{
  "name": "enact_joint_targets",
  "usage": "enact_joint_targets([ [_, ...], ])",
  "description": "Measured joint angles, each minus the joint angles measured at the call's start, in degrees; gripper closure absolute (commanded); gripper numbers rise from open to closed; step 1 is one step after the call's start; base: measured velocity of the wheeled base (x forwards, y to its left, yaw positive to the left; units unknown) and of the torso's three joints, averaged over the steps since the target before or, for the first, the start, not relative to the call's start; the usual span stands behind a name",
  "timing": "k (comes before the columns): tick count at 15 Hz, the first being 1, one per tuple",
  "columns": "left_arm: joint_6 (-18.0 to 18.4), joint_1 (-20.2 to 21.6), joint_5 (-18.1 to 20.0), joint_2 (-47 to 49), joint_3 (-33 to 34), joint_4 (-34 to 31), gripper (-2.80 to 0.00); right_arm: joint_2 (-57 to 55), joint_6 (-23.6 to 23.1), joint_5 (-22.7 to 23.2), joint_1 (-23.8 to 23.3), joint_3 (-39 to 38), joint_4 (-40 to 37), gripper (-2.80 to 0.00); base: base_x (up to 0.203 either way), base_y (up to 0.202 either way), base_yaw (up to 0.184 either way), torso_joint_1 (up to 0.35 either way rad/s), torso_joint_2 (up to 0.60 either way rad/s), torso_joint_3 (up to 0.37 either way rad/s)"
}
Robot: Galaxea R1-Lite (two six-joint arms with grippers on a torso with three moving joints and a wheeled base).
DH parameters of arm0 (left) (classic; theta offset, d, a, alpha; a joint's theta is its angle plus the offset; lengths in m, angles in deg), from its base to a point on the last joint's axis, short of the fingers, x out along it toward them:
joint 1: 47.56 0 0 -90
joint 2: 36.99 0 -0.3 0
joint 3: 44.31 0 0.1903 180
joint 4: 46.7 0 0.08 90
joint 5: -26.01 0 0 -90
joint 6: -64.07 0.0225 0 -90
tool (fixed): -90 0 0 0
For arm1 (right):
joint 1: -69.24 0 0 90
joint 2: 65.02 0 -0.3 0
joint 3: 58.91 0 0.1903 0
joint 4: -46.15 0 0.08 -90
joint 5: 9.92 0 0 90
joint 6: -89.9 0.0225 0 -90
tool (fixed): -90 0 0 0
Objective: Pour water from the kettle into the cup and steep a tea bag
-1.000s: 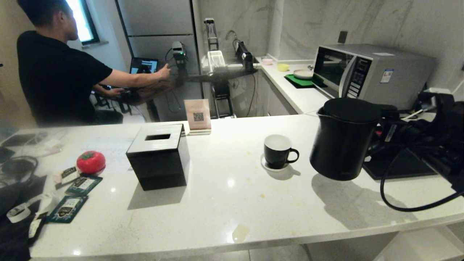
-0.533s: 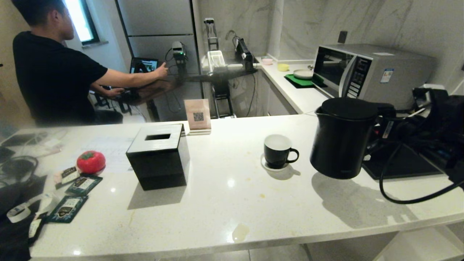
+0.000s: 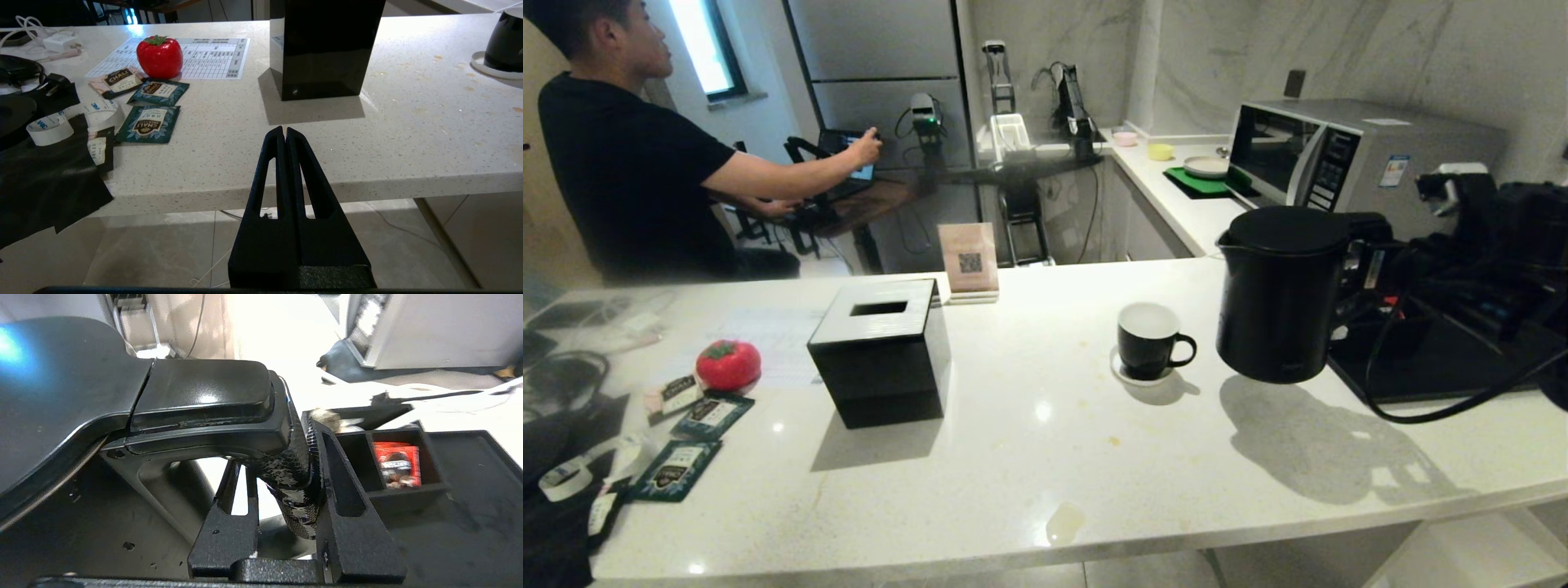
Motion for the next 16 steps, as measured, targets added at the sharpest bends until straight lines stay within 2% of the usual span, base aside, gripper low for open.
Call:
enact_joint_targets([
  [11, 0.02, 0.0, 0.02, 0.0, 0.0, -0.02, 0.0, -3.9, -8.55, 0.11, 1.25, 5.52, -2.76, 0.0, 0.0, 0.0, 0.0, 0.0, 0.0, 0.0],
  [16, 0.0, 0.0, 0.04, 0.0, 0.0, 0.0, 0.0, -4.71, -13.88, 0.16, 1.73, 8.32, -4.46, 0.0, 0.0, 0.0, 0.0, 0.0, 0.0, 0.0],
])
